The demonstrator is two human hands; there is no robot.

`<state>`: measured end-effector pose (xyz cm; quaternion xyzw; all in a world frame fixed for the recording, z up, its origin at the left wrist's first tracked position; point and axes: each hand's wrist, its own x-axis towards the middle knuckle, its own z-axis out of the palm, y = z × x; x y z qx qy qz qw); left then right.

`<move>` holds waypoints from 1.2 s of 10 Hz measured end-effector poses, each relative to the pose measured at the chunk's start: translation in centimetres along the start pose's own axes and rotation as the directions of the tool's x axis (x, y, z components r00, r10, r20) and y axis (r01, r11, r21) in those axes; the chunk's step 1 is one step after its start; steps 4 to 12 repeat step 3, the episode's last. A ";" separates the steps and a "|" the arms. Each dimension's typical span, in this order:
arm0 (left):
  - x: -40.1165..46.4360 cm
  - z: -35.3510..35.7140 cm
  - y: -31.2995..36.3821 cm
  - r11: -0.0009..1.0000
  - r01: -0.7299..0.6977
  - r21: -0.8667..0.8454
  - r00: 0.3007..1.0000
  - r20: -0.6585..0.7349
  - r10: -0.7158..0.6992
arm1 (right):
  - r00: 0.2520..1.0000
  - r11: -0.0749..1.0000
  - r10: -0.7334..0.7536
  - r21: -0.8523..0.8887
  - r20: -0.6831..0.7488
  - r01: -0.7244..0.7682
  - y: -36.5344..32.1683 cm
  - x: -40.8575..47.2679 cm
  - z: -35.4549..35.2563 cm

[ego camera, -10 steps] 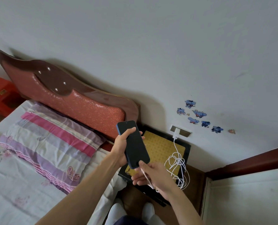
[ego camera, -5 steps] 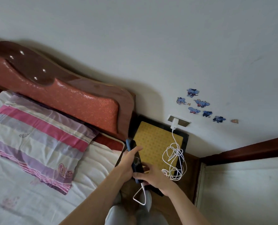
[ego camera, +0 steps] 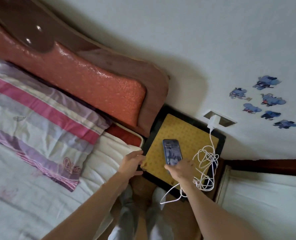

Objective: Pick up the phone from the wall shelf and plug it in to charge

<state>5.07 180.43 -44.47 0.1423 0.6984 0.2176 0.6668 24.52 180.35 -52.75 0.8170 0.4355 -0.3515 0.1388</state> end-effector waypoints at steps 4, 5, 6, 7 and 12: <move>-2.3 -4.5 3.0 0.949 -0.162 0.271 0.987 0.045 0.155 | 0.999 0.998 0.043 0.045 0.011 -0.043 -1.7 -1.4 1.4; -2.3 -4.5 3.0 0.949 -0.162 0.271 0.987 0.045 0.155 | 0.999 0.998 0.043 0.045 0.011 -0.043 -1.7 -1.4 1.4; -2.3 -4.5 3.0 0.949 -0.162 0.271 0.987 0.045 0.155 | 0.999 0.998 0.043 0.045 0.011 -0.043 -1.7 -1.4 1.4; -2.3 -4.5 3.0 0.949 -0.162 0.271 0.987 0.045 0.155 | 0.999 0.998 0.043 0.045 0.011 -0.043 -1.7 -1.4 1.4; -2.3 -4.5 3.0 0.949 -0.162 0.271 0.987 0.045 0.155 | 0.999 0.998 0.043 0.045 0.011 -0.043 -1.7 -1.4 1.4</move>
